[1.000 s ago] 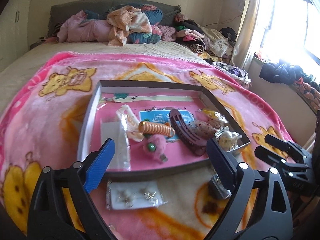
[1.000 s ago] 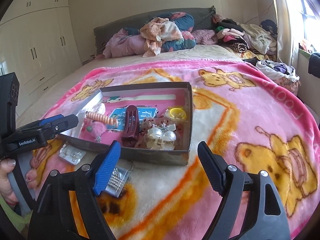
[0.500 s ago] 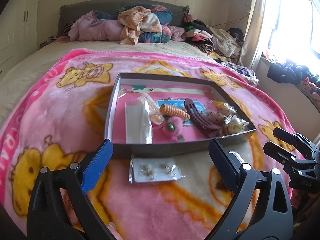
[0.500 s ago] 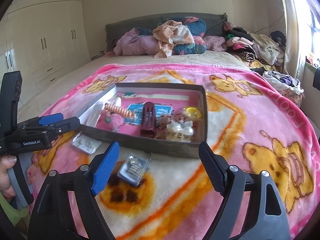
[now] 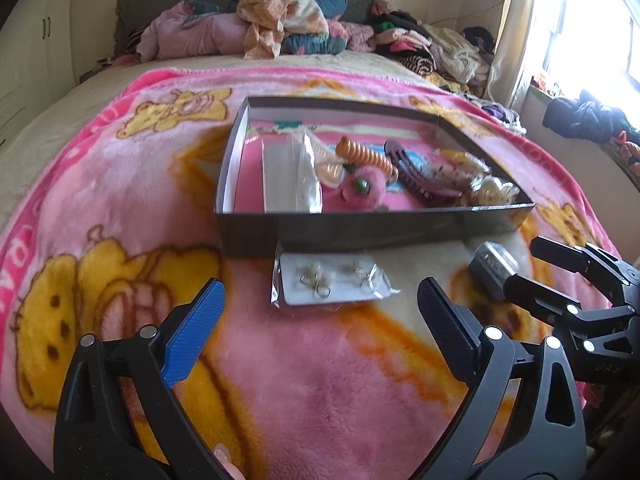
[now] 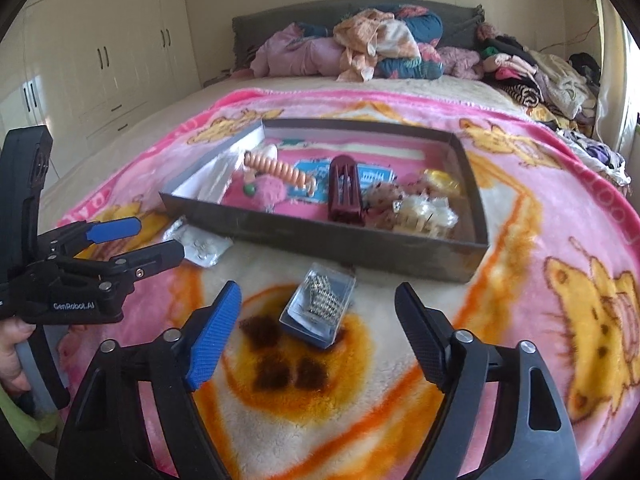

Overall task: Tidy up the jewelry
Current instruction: 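Withdraw both tools toward the earring card and small clear jewelry box, then grasp the white earring card with the left tool while the right tool grasps the small clear box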

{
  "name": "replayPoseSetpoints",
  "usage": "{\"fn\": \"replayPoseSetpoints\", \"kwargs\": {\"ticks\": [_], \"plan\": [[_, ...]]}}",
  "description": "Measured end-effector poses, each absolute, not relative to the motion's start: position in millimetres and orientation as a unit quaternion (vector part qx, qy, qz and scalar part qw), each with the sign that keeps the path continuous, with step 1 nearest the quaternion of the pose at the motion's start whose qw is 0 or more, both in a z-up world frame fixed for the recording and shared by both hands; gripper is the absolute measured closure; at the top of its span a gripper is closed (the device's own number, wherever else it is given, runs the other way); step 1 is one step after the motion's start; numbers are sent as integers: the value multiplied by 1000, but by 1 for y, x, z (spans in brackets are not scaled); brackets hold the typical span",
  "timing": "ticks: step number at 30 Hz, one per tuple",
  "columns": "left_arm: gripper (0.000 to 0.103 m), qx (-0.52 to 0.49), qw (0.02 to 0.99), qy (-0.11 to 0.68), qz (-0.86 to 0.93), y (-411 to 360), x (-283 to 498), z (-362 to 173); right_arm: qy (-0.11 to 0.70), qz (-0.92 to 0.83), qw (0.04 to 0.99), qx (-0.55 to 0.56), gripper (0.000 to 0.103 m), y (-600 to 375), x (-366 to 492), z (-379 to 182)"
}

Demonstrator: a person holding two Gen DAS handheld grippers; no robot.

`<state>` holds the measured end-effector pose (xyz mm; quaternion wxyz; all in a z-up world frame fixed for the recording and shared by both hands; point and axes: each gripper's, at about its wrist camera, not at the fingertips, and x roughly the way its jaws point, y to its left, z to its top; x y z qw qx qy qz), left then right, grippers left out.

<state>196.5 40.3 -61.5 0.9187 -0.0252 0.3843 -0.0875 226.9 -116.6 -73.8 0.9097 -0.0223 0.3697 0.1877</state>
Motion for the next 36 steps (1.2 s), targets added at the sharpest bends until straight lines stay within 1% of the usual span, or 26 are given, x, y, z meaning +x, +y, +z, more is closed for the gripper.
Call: {"fn": "replayPoseSetpoints", "kwargs": {"ticks": [7,10,13,15,18,19,21,23,27,28,36], "plan": [[15,-24,912,399,-87,37,203,-73,394,183,901,-22,37,-112,237,-93],[15,-24,911,402,-88,34,208,-76,396,179,900,-15,44,-113,239,-96],[15,-27,910,405,-89,30,213,-79,397,175,901,-5,52,-118,240,-97],[15,-29,909,406,-89,27,215,-80,397,175,901,1,61,-120,240,-98],[15,-28,908,407,-90,25,217,-80,395,172,902,8,72,-124,239,-97],[15,-28,908,409,-89,24,218,-80,394,172,903,12,72,-126,239,-96],[19,-28,908,410,-88,23,219,-81,392,173,903,17,72,-128,237,-95],[33,-24,907,412,-86,21,219,-81,390,172,904,21,72,-131,235,-94],[39,-16,907,412,-87,18,219,-81,384,171,907,20,72,-133,229,-91],[44,-14,908,411,-87,18,219,-80,382,171,908,19,72,-134,227,-89],[45,-12,910,401,-102,13,208,-71,370,170,913,15,72,-139,213,-77]]}}
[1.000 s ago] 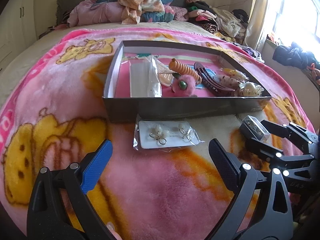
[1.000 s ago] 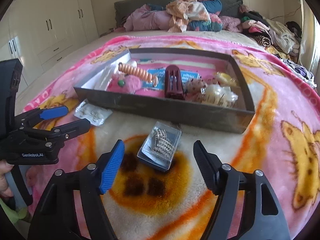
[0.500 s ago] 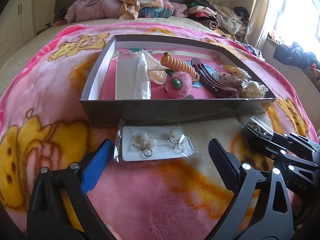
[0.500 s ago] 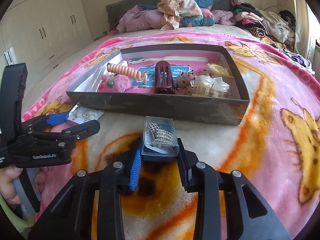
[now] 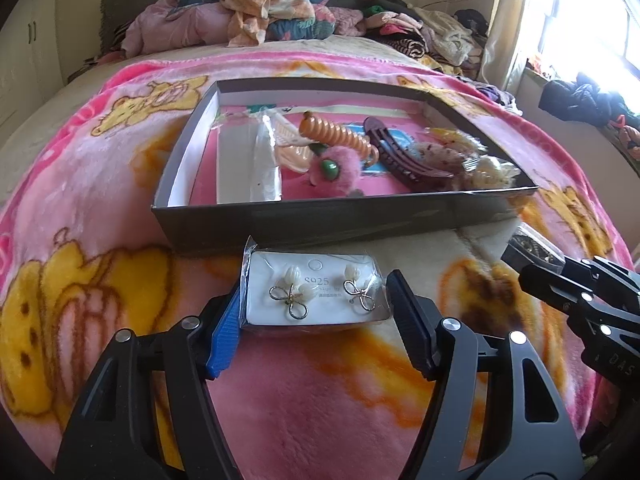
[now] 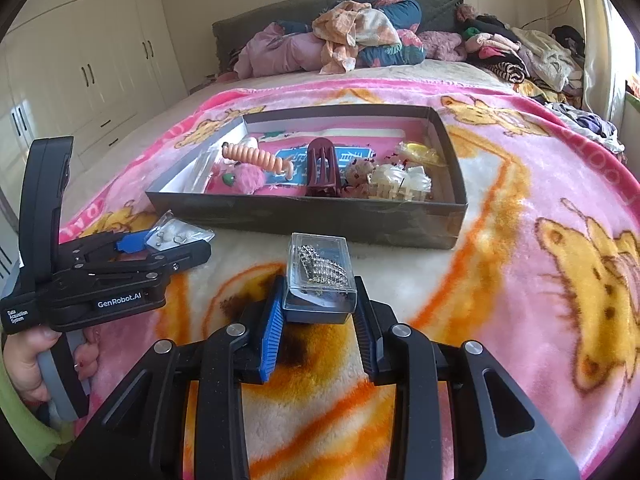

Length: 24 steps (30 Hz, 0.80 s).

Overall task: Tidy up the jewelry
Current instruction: 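Grasp the white earring card with the left tool while the right tool grasps the small clear box, then carry the earring card with the left tool while the right tool carries the clear box into the box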

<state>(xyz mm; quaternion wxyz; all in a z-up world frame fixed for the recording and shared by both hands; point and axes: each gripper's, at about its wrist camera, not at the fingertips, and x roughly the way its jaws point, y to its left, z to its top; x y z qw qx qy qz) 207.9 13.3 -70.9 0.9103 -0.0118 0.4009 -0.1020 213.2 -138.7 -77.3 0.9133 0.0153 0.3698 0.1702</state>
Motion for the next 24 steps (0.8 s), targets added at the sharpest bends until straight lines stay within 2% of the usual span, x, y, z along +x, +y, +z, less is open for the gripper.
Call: {"fn": "replayPoseSetpoints", "kwargs": {"ticks": [24], "plan": [[45,-28,926,359,-113,25,168,-29,331,196,923,-7,72,-128,181,-40]]}}
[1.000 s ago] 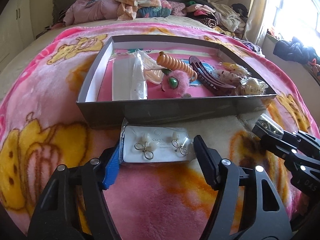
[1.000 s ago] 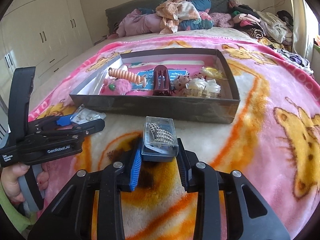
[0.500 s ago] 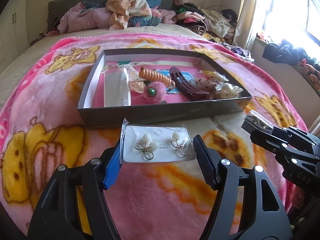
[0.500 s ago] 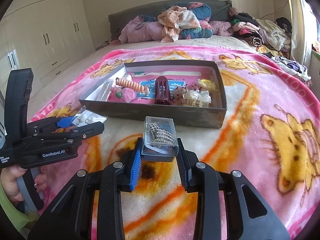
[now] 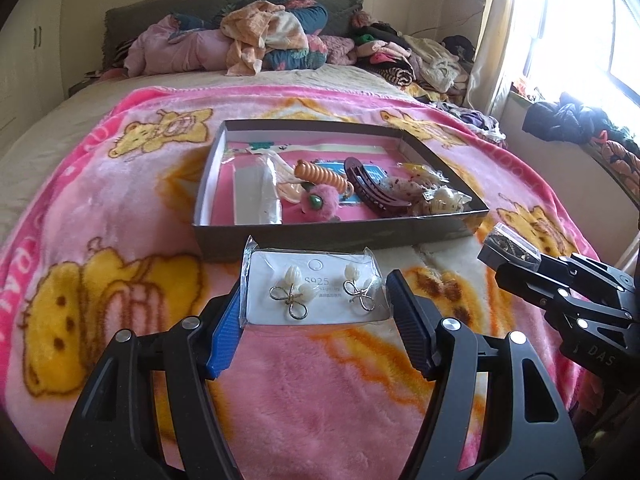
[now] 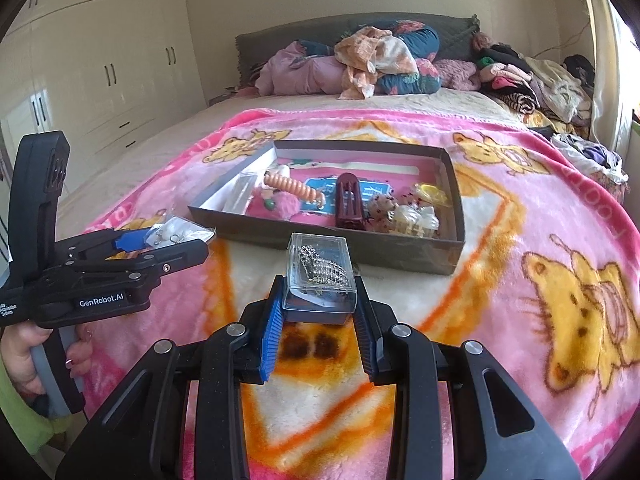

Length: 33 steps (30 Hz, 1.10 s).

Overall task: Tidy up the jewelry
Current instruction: 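Carry the earring card with the left tool while the right tool carries the clear box into the box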

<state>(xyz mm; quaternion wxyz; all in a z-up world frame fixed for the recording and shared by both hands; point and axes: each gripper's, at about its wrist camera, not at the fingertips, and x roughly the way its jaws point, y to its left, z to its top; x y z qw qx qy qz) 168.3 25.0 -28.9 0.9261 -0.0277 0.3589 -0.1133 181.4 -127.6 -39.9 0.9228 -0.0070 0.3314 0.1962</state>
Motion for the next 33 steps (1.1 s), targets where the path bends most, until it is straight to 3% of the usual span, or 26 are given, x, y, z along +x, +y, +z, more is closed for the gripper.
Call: {"fn": "replayPoseSetpoints", "kwargs": {"ticks": [16,33], "plan": [[45,-45,931,347,-101,45,191,-19,321,192,927,-13,72,-125,203,-33],[45,-39,931,341,-123,12,238,-12,315,158,936,-1,72,-151,249,-28]]}}
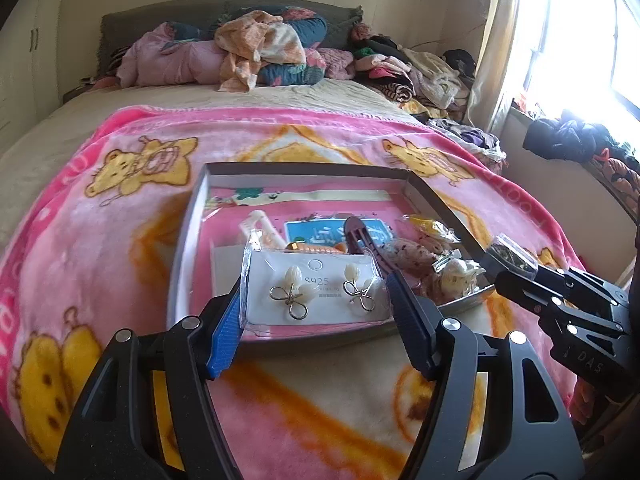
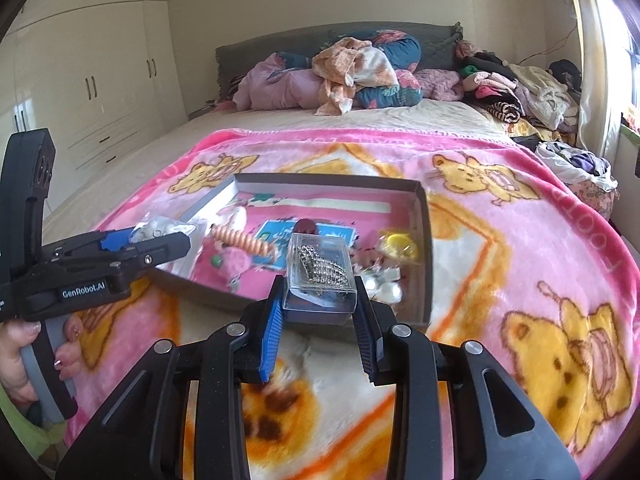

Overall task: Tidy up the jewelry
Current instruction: 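Carry the earring card with the left tool while the right tool carries the clear box into the box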

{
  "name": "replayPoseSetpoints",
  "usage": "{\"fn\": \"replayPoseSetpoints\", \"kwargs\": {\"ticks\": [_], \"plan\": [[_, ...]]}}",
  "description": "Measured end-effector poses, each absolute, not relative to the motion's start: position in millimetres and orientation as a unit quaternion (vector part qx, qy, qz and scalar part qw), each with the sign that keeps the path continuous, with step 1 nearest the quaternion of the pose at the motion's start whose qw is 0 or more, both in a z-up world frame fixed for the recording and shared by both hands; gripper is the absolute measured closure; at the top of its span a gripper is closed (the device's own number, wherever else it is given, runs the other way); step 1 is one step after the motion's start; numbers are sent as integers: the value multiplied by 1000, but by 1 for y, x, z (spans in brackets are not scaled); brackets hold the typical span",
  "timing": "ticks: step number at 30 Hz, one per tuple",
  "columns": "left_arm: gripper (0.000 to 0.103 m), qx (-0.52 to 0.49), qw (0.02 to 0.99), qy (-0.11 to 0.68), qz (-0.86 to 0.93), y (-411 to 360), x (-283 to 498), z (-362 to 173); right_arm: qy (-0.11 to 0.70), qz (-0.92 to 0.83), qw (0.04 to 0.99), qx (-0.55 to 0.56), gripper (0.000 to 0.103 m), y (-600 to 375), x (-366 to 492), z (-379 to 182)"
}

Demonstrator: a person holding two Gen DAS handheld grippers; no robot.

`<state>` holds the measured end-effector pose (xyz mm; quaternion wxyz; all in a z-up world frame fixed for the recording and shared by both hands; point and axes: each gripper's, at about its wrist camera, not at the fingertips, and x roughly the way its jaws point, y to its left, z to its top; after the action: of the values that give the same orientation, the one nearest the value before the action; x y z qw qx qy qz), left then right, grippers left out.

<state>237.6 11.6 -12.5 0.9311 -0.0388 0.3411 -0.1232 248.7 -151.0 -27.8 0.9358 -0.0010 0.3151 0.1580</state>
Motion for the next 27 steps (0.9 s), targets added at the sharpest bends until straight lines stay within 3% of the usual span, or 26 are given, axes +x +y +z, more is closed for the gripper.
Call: {"fn": "replayPoseSetpoints", "kwargs": {"ticks": [27], "plan": [[45,-25,915,378,-140,-23,280,-48,368,129,920,-27,72,-171,325,-58]]}}
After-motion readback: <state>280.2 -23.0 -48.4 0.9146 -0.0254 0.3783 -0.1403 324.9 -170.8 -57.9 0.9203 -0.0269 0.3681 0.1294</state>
